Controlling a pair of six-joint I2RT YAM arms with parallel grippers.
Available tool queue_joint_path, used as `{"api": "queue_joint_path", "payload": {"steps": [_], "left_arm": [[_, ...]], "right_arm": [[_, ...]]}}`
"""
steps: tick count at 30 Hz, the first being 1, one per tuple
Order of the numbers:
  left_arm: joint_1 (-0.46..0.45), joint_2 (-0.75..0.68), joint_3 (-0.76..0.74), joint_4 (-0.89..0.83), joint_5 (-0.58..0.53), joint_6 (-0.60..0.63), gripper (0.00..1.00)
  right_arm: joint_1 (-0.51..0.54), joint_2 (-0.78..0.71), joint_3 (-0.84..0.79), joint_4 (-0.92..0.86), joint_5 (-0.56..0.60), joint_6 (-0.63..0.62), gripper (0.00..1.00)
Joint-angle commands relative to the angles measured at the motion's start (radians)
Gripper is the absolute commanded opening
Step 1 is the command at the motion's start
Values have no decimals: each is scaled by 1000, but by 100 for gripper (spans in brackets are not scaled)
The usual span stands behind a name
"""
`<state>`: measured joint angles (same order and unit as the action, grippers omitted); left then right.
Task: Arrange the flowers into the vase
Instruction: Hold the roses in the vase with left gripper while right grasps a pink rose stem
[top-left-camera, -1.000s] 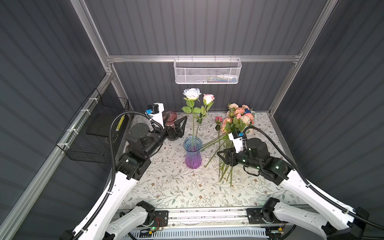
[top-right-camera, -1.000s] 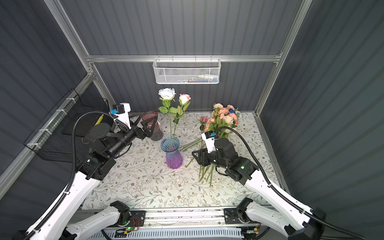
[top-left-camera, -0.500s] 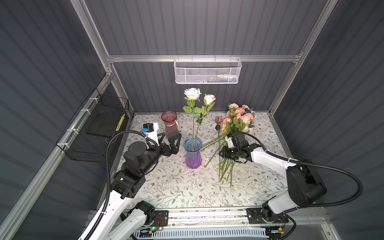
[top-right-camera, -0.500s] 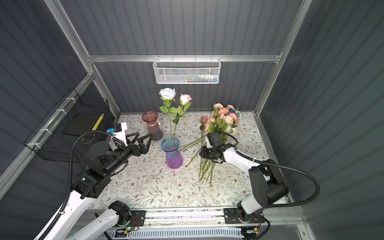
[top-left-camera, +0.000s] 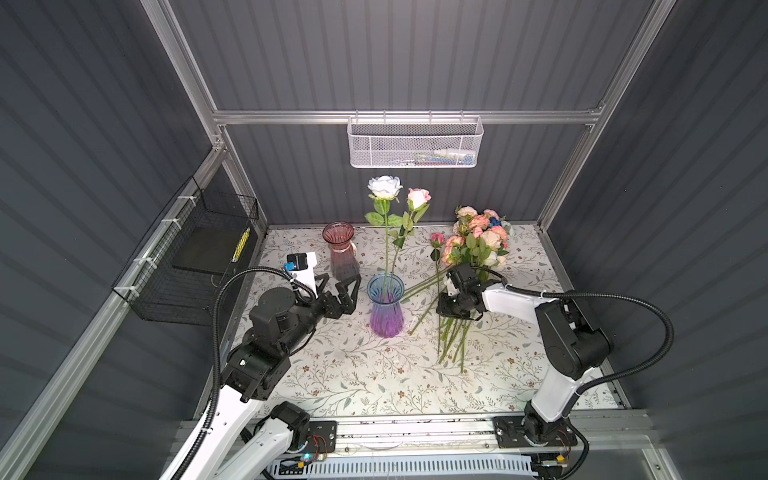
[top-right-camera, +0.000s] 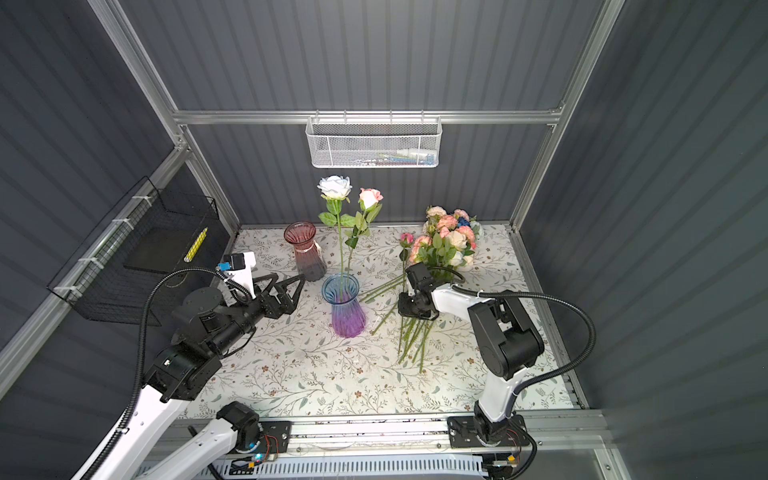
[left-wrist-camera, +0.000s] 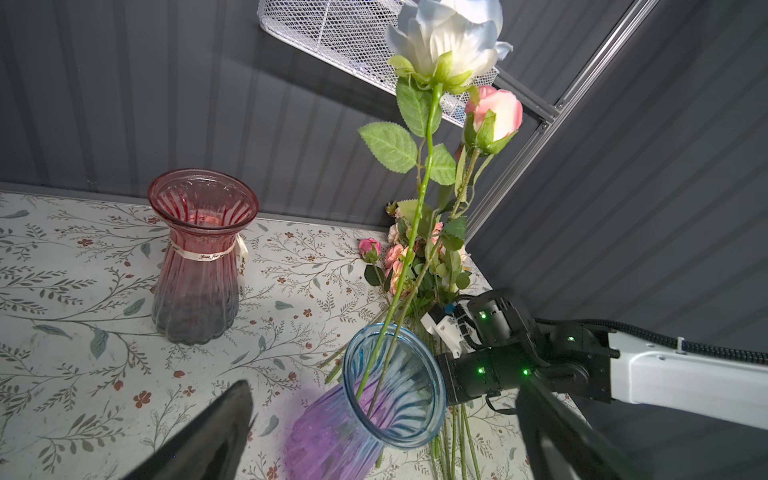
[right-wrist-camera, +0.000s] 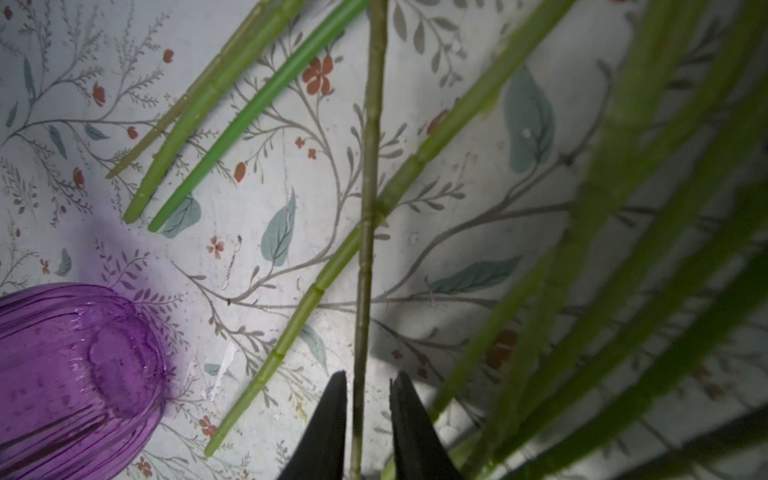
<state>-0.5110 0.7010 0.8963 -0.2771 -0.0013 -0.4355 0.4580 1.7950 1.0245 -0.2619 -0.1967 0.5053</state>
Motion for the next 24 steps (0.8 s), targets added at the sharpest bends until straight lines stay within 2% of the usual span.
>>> {"api": "queue_joint_path", "payload": {"steps": [1,8,14,24], "left_arm": [[3,4,-2,-1,0,-11,100],[3,7,0,-6,5,-11,100],[3,10,6,-9,9,-9,100],[3,10,30,-20,21,-14,100]], "right_arm": [[0,16,19,-6,-15,-19,18],[0,-78,-51,66,-42,-22,1],[1,-265,-126,79,-42,-8,0],[-1,-662,-180,-43,19,33,0]]}}
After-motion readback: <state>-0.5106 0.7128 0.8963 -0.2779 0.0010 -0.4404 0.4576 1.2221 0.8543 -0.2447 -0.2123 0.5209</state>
